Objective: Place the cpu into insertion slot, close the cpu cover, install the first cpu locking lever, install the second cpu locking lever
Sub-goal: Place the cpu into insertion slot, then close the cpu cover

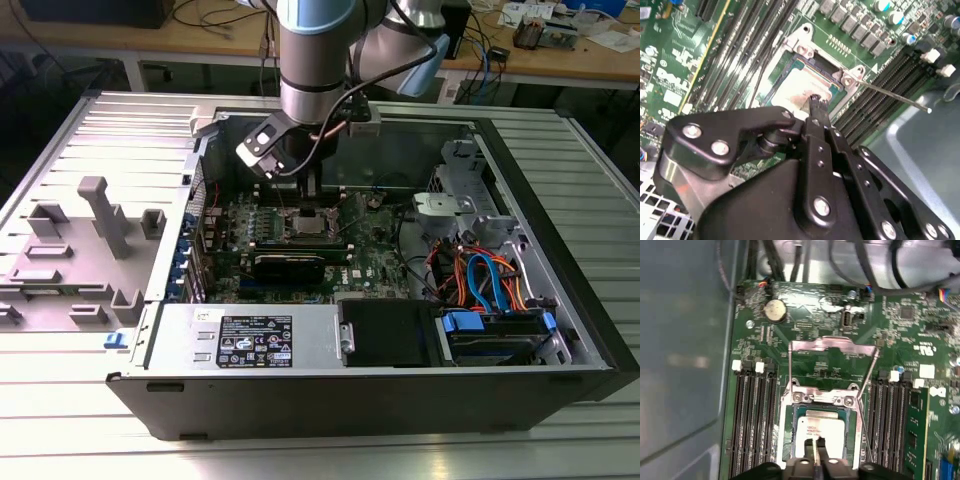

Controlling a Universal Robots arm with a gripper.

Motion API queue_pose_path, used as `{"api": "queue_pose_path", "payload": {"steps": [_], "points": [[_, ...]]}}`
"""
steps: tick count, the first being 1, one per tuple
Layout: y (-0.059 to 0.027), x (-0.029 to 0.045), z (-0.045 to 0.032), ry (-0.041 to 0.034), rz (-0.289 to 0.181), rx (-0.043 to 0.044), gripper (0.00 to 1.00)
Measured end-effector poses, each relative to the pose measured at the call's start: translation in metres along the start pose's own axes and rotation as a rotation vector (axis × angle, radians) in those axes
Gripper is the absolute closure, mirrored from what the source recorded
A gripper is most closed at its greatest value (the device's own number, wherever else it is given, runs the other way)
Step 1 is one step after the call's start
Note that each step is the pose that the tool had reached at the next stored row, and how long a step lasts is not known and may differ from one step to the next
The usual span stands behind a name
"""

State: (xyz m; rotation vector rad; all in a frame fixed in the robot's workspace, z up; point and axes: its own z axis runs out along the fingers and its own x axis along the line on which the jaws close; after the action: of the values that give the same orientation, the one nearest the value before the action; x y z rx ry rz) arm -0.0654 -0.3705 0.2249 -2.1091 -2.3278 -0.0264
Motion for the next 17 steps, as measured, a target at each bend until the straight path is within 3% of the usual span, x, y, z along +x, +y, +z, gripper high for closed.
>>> {"api": "queue_pose_path", "payload": {"steps": [1,17], "points": [[0.0011,-0.0001,-0.0014,0.0003,-0.001,0.0029,0.89],[0.001,0.0,-0.002,-0.001,-0.003,0.003,0.89]]}}
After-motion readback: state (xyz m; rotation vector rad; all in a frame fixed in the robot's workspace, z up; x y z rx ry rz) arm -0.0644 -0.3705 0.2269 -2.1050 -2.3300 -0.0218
